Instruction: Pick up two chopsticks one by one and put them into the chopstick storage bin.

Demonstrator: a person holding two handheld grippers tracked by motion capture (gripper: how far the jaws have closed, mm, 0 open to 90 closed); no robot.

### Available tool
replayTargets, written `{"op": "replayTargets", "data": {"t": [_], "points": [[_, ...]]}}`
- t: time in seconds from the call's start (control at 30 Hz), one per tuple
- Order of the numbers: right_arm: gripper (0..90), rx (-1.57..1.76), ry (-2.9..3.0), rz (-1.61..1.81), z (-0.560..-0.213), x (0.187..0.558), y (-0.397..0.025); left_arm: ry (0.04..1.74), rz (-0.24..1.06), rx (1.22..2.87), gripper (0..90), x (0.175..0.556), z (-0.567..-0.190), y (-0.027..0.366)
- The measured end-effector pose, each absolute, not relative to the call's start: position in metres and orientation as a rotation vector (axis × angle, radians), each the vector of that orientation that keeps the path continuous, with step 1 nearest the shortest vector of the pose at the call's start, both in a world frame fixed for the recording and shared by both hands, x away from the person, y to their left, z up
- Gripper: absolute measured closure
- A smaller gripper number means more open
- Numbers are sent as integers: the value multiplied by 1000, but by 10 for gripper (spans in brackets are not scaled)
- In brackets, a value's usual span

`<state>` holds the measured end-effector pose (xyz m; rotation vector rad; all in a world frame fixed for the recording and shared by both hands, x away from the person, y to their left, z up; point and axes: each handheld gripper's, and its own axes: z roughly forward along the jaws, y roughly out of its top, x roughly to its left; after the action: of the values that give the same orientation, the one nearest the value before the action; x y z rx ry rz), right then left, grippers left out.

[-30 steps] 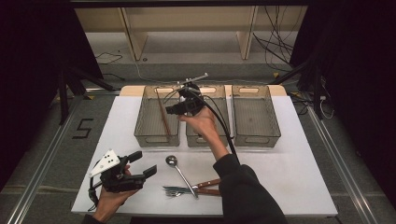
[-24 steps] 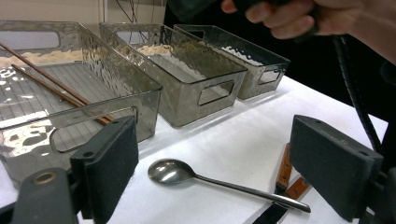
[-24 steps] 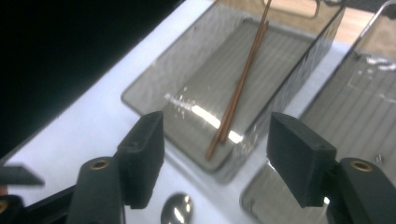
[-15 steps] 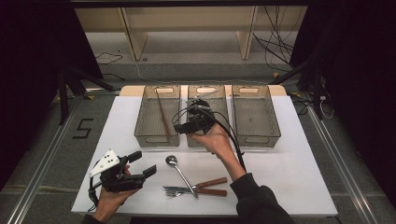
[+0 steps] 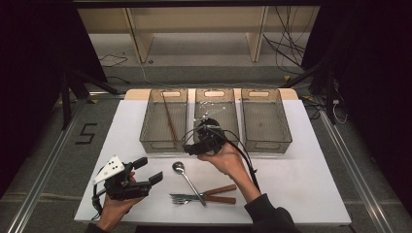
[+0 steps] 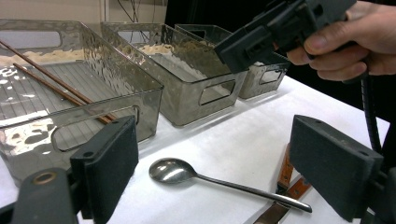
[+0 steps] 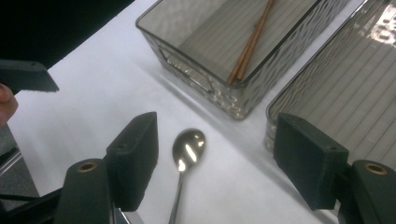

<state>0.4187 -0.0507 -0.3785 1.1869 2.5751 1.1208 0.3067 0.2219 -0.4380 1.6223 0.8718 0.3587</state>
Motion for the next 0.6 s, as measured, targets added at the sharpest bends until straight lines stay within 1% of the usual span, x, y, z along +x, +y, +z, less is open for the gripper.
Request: {"op": "replayTargets", "data": {"t": [0.6], "points": [[296,1162,2636,1104,-401,393,-49,880,350,1630,154,308,-440,219]]}}
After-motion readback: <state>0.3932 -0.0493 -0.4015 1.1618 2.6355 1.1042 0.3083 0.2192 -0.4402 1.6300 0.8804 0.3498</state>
